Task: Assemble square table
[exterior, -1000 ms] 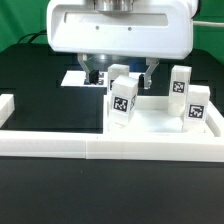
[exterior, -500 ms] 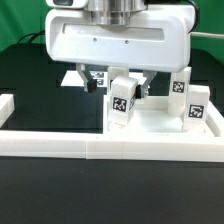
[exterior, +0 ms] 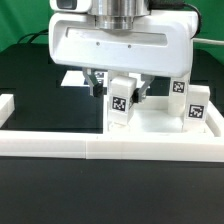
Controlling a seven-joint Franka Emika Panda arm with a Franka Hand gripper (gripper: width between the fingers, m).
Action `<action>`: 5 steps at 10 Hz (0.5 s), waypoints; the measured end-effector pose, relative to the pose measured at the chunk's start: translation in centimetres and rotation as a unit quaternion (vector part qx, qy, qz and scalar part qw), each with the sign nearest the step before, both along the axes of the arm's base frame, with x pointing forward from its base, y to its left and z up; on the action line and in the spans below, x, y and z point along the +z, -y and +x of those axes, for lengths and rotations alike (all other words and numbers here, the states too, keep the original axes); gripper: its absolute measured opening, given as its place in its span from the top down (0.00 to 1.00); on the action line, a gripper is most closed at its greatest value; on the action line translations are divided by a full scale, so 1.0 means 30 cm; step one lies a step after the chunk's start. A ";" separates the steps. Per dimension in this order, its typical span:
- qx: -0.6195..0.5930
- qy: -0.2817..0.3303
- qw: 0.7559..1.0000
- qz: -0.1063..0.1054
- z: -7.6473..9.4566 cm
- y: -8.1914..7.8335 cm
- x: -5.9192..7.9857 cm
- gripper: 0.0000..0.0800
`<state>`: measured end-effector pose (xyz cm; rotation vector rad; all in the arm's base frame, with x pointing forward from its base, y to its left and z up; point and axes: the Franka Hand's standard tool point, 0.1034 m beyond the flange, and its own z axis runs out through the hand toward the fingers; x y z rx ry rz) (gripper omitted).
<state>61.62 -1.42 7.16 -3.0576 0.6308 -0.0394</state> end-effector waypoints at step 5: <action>-0.136 -0.002 0.991 0.006 0.000 -0.001 0.000 0.64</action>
Offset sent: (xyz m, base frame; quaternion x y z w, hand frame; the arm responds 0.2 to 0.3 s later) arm 0.0000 0.0000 0.0000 0.0000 0.0000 0.1296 0.9916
